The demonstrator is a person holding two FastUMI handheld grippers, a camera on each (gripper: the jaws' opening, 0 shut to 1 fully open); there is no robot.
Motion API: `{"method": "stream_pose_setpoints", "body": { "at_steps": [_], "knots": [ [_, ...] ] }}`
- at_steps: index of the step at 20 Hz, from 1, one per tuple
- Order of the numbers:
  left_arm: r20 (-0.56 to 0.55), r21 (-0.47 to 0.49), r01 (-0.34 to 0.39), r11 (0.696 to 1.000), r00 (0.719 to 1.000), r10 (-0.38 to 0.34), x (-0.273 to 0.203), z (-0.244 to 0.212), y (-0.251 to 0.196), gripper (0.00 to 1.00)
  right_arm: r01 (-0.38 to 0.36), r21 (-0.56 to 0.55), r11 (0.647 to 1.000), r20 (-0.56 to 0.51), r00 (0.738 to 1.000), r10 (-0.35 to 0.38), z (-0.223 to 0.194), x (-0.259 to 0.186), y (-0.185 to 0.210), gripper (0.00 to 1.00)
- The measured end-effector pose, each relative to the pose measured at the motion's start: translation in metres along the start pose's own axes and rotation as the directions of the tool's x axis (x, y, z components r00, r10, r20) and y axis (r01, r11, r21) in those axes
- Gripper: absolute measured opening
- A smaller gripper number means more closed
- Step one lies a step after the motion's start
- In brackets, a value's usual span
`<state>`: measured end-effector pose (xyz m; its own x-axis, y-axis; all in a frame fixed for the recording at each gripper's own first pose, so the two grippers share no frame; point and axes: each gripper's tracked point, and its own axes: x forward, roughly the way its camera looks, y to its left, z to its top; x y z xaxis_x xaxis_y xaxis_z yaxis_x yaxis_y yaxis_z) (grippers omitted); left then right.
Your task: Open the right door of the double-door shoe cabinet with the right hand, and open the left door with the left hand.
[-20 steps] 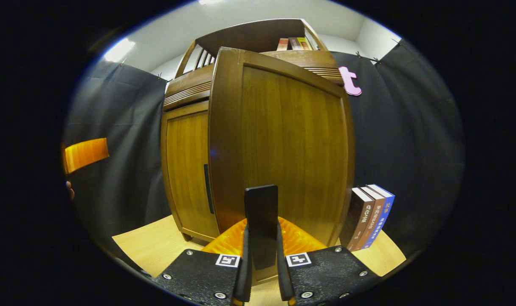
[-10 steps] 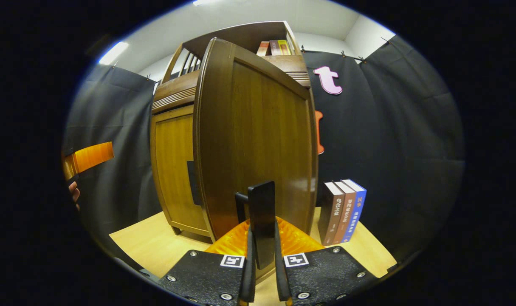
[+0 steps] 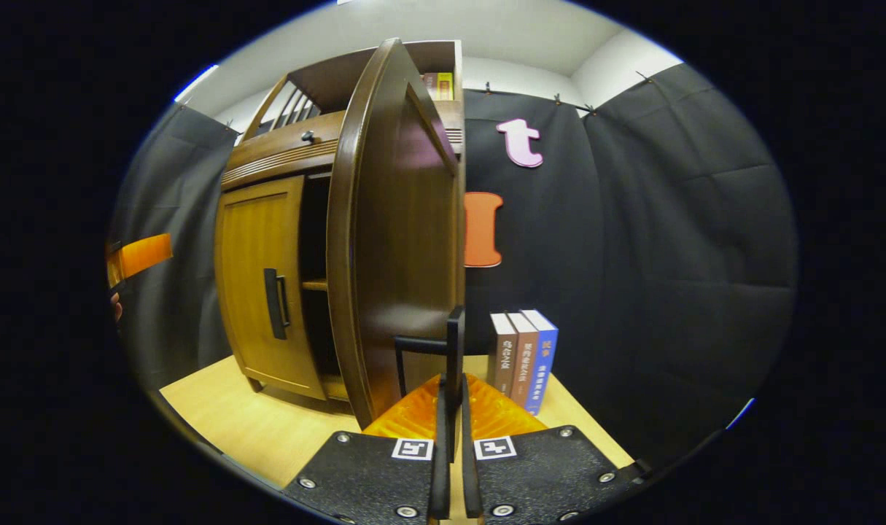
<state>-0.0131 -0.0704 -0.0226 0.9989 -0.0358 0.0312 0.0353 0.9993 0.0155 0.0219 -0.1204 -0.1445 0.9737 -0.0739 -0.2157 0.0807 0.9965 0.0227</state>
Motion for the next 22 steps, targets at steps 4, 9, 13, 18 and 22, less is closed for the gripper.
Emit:
{"method": "stream_pose_setpoints", "body": {
  "at_steps": [4, 9, 13, 18, 22],
  "knots": [
    [0.001, -0.004, -0.009, 1.0, 1.0, 0.009, 0.0, -0.001, -0.002, 0.96, -0.037, 0.029, 0.999, 0.007, 0.999, 0.036, 0.001, 0.0, -0.015, 0.03],
    [0.003, -0.005, -0.033, 0.999, 0.999, 0.034, -0.001, -0.003, 0.002, 0.96, -0.092, 0.023, 0.995, 0.015, 0.996, 0.092, 0.0, 0.002, -0.03, 0.02],
    [-0.008, -0.004, -0.054, 0.999, 0.998, 0.054, -0.002, -0.006, 0.008, 0.94, -0.147, 0.009, 0.989, 0.02, 0.989, 0.146, 0.0, 0.004, -0.04, 0.02],
    [-0.005, 0.014, -0.051, 0.999, 0.999, 0.051, -0.005, -0.004, 0.011, 0.96, -0.204, -0.007, 0.979, 0.032, 0.978, 0.204, 0.0, 0.006, -0.053, 0.03],
    [0.01, 0.019, -0.055, 0.998, 0.998, 0.055, -0.008, 0.002, 0.011, 0.96, -0.199, 0.022, 0.98, 0.063, 0.978, 0.197, -0.001, 0.006, -0.056, 0.03]
  ]
}}
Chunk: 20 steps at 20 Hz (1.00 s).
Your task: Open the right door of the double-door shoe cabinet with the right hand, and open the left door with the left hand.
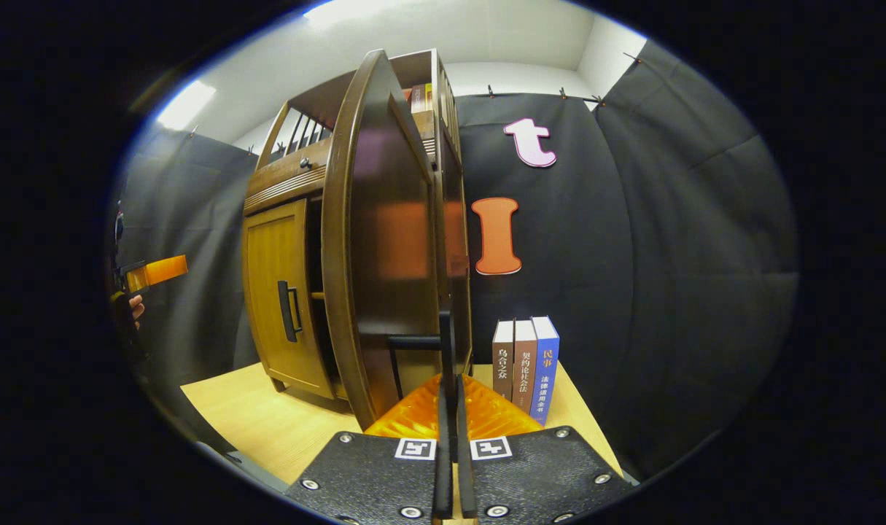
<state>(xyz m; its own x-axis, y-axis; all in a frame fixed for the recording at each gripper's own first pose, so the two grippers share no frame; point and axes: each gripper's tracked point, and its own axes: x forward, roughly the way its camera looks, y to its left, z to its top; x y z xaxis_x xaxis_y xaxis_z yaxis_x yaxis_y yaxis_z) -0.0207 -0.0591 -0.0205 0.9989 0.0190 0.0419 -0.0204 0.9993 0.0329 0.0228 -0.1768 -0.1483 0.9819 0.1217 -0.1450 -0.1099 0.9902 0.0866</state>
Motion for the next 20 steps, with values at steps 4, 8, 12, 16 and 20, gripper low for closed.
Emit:
{"method": "stream_pose_setpoints", "body": {
  "at_steps": [4, 8, 12, 16, 20],
  "knots": [
    [-0.007, 0.015, 0.011, 1.0, 1.0, -0.011, -0.001, -0.002, -0.004, 0.96, 0.025, 0.02, 0.999, 0.004, 1.0, -0.025, -0.003, -0.006, -0.001, 0.03],
    [-0.012, 0.007, 0.023, 1.0, 1.0, -0.023, -0.003, -0.006, -0.008, 0.95, 0.062, 0.011, 0.998, -0.02, 0.998, -0.062, -0.022, -0.028, -0.005, 0.04],
    [-0.028, -0.009, 0.033, 0.999, 0.999, -0.033, 0.0, -0.012, -0.009, 0.95, 0.12, 0.05, 0.992, -0.013, 0.993, -0.119, -0.023, -0.049, -0.009, 0.03],
    [-0.034, -0.018, 0.039, 0.999, 0.999, -0.039, 0.002, -0.013, -0.009, 0.96, 0.159, 0.056, 0.986, 0.016, 0.987, -0.16, -0.004, -0.071, -0.001, 0.02],
    [-0.044, -0.019, 0.027, 0.999, 0.999, -0.028, 0.0, -0.017, -0.002, 0.96, 0.147, 0.048, 0.988, 0.043, 0.988, -0.149, 0.022, -0.088, 0.028, 0.01]
  ]
}}
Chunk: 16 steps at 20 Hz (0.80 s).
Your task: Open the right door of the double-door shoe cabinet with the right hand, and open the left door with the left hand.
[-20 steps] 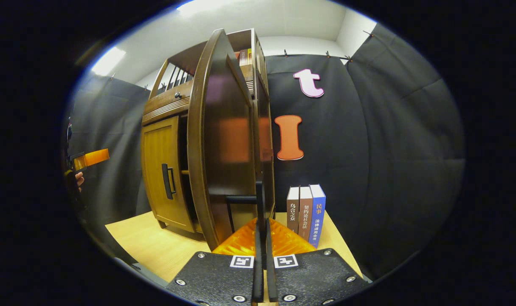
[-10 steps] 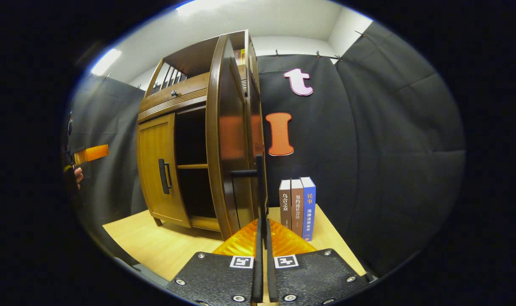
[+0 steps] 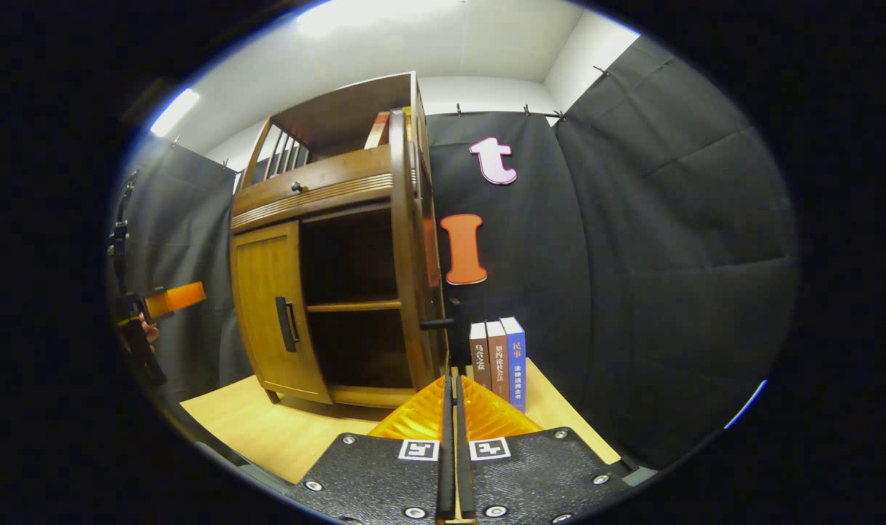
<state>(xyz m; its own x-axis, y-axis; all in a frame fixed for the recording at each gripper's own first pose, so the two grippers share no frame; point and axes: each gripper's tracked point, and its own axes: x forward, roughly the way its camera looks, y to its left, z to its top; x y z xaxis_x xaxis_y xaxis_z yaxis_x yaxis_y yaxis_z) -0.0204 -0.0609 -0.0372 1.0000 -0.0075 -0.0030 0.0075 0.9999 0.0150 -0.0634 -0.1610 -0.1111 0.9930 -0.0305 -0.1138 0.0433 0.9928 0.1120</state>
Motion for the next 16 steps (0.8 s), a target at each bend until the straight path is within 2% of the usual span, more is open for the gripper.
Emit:
{"method": "stream_pose_setpoints", "body": {
  "at_steps": [4, 8, 14, 15, 16],
  "knots": [
    [-0.008, -0.01, -0.021, 1.0, 1.0, 0.021, -0.004, 0.0, 0.013, 0.95, -0.019, -0.023, 1.0, 0.024, 1.0, 0.019, 0.022, -0.004, 0.036, 0.01],
    [-0.008, -0.018, -0.058, 0.998, 0.998, 0.058, -0.006, -0.001, 0.032, 0.95, -0.072, 0.0, 0.997, 0.076, 0.995, 0.072, 0.049, 0.006, 0.077, 0.01],
    [-0.001, -0.005, -0.095, 0.995, 0.996, 0.095, -0.004, 0.0, 0.06, 0.97, -0.059, 0.013, 0.998, 0.087, 0.995, 0.058, 0.044, 0.017, 0.1, 0.03],
    [0.002, 0.0, -0.099, 0.995, 0.995, 0.099, -0.004, 0.001, 0.065, 0.97, -0.065, 0.01, 0.998, 0.076, 0.995, 0.064, 0.042, 0.019, 0.103, 0.0],
    [0.004, 0.008, -0.101, 0.995, 0.995, 0.101, -0.002, 0.002, 0.068, 0.99, -0.068, 0.006, 0.998, 0.079, 0.995, 0.067, 0.043, 0.021, 0.107, 0.05]
  ]
}}
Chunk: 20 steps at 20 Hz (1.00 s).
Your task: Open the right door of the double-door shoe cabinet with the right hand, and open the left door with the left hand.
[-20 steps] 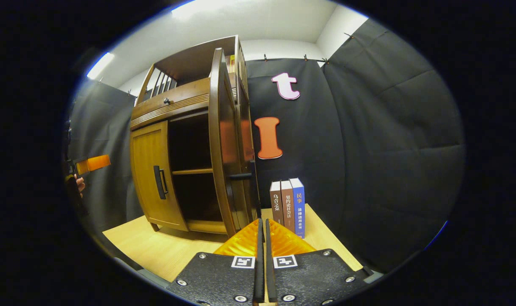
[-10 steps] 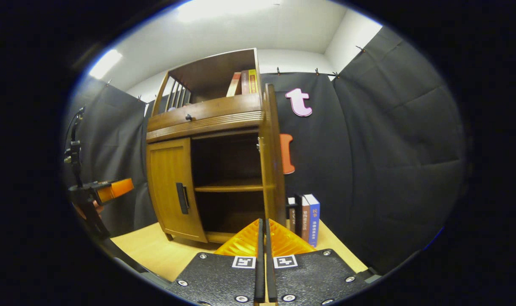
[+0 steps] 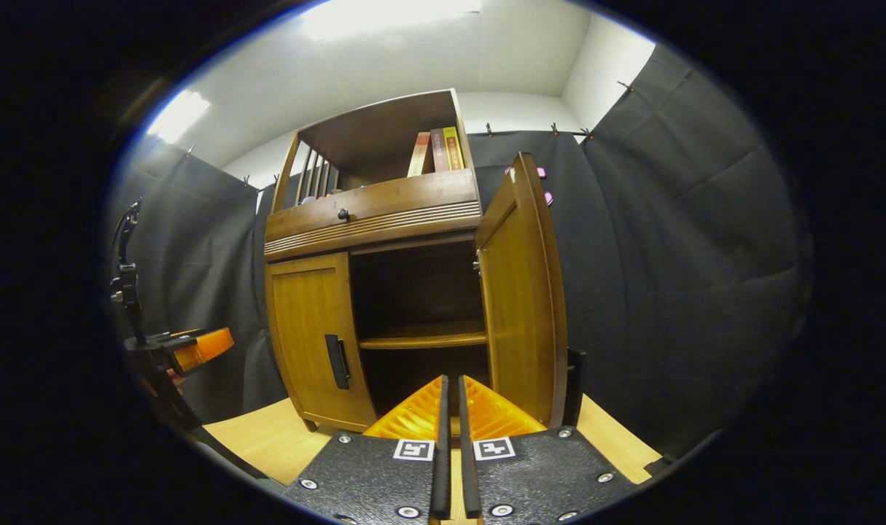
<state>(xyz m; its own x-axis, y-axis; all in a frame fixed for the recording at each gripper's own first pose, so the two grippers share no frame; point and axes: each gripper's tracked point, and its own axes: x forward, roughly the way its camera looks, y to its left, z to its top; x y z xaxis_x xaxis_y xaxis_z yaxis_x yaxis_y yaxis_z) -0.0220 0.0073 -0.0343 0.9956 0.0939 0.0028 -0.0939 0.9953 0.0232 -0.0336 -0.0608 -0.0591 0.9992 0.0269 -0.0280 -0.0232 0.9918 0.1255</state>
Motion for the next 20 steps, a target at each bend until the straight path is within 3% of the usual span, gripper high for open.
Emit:
{"method": "stream_pose_setpoints", "body": {
  "at_steps": [2, 3, 4, 7, 13, 14, 15, 17, 18, 19, 20],
  "knots": [
    [0.009, 0.015, -0.004, 1.0, 1.0, 0.004, 0.006, 0.003, 0.005, 0.95, -0.002, -0.003, 1.0, 0.007, 1.0, 0.002, 0.002, 0.003, 0.004, 0.0],
    [0.015, 0.019, -0.004, 1.0, 1.0, 0.004, 0.009, 0.004, 0.007, 0.99, -0.007, -0.005, 1.0, 0.006, 1.0, 0.007, 0.0, 0.005, 0.006, 0.23],
    [0.019, 0.018, 0.0, 1.0, 1.0, 0.0, 0.013, 0.006, 0.007, 0.99, -0.007, -0.009, 1.0, -0.002, 1.0, 0.007, -0.003, 0.007, 0.007, 0.12],
    [0.029, 0.009, 0.02, 1.0, 0.999, -0.02, 0.025, 0.008, 0.002, 0.96, -0.014, -0.007, 1.0, -0.026, 1.0, 0.014, -0.011, 0.012, 0.014, 0.29],
    [0.01, -0.021, 0.111, 0.994, 0.994, -0.111, 0.062, 0.0, -0.029, 0.95, 0.066, -0.08, 0.995, -0.025, 0.997, -0.068, -0.014, 0.015, 0.002, 0.98],
    [-0.008, -0.052, 0.136, 0.989, 0.991, -0.137, 0.069, -0.006, -0.038, 0.98, 0.062, -0.081, 0.995, -0.027, 0.998, -0.065, -0.015, 0.016, 0.003, 0.91],
    [-0.015, -0.078, 0.153, 0.985, 0.988, -0.155, 0.077, -0.01, -0.044, 0.97, 0.058, -0.082, 0.995, -0.03, 0.998, -0.06, -0.016, 0.017, 0.005, 1.0],
    [-0.018, -0.089, 0.16, 0.983, 0.987, -0.162, 0.094, -0.013, -0.048, 0.95, 0.041, -0.079, 0.996, -0.035, 0.998, -0.044, -0.019, 0.016, 0.009, 1.0],
    [-0.017, -0.074, 0.155, 0.985, 0.988, -0.156, 0.104, -0.015, -0.049, 0.96, 0.034, -0.078, 0.996, -0.039, 0.999, -0.037, -0.021, 0.017, 0.011, 0.91],
    [-0.015, -0.053, 0.148, 0.988, 0.989, -0.149, 0.115, -0.017, -0.05, 0.95, 0.031, -0.078, 0.996, -0.04, 0.999, -0.035, -0.021, 0.017, 0.011, 0.91],
    [-0.02, -0.034, 0.147, 0.989, 0.989, -0.148, 0.126, -0.021, -0.052, 0.94, 0.03, -0.077, 0.997, -0.041, 0.999, -0.033, -0.021, 0.018, 0.013, 1.0]
  ]
}}
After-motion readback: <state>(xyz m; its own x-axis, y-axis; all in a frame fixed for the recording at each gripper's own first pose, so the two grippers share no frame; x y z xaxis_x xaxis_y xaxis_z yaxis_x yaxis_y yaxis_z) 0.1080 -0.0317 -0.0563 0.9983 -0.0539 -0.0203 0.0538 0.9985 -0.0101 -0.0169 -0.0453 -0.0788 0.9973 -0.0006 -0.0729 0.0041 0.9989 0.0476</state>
